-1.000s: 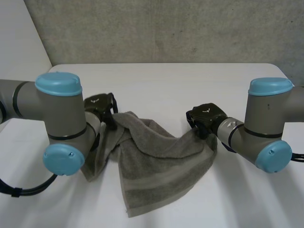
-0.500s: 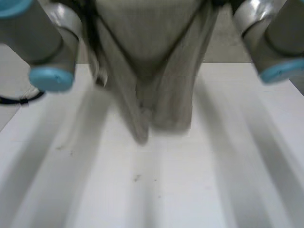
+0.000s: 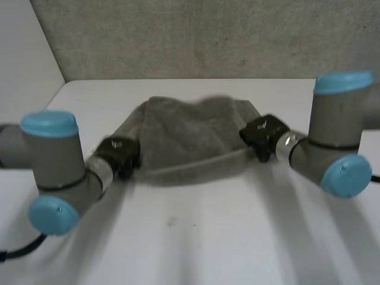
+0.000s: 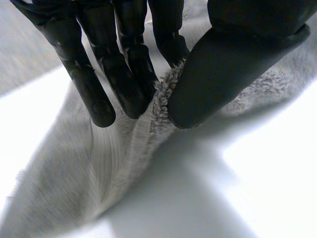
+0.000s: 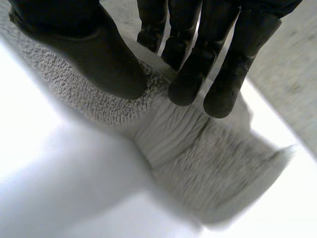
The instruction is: Fold the towel.
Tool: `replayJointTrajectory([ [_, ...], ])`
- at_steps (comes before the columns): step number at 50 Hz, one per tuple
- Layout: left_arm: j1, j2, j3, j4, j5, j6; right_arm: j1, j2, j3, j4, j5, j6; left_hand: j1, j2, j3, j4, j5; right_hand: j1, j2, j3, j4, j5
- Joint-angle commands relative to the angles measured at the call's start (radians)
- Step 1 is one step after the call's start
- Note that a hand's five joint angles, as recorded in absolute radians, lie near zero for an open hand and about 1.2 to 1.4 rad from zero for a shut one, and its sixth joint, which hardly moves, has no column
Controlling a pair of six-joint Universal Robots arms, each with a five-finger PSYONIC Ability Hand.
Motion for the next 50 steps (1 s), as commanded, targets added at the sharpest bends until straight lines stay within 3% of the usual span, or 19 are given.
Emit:
replayJointTrajectory([
  [1,0.001,0.028,-0.13,0.072,-0.008,0.04,-0.009,-0.039,0.188,-0.099,0.003,0.022,0.196,0.178,0.18,0.178,0.192,0.065,0.075,0.058,0.062,0.048],
  [8,0.001,0.119,-0.207,0.144,-0.005,0.04,-0.012,-0.174,0.382,-0.183,-0.014,0.066,0.158,0.141,0.142,0.14,0.154,0.065,0.075,0.058,0.062,0.048],
  [10,0.001,0.154,-0.246,0.181,-0.005,0.04,-0.012,-0.207,0.435,-0.213,-0.018,0.082,-0.347,-0.364,-0.363,-0.365,-0.351,0.065,0.075,0.058,0.062,0.048],
  [11,0.001,0.154,-0.247,0.181,-0.005,0.04,-0.012,-0.238,0.482,-0.24,-0.024,0.089,-0.35,-0.367,-0.366,-0.368,-0.354,0.065,0.075,0.058,0.062,0.048],
  [12,0.001,0.166,-0.263,0.198,-0.005,0.041,-0.012,-0.265,0.523,-0.266,-0.03,0.091,-0.539,-0.556,-0.555,-0.557,-0.543,0.065,0.075,0.058,0.062,0.048],
  [22,0.019,0.166,-0.309,0.233,-0.008,0.041,-0.047,-0.309,0.624,-0.366,-0.044,0.108,-0.532,-0.549,-0.548,-0.55,-0.536,0.065,0.075,0.058,0.062,0.048],
  [40,0.049,0.149,-0.322,0.239,-0.039,0.043,-0.092,-0.288,0.616,-0.374,-0.047,0.148,-0.376,-0.394,-0.392,-0.394,-0.38,0.065,0.075,0.058,0.062,0.048],
  [50,0.093,0.09,-0.314,0.322,-0.051,0.055,-0.099,-0.288,0.61,-0.371,-0.041,0.149,-0.282,-0.3,-0.299,-0.3,-0.286,0.065,0.075,0.058,0.062,0.048],
])
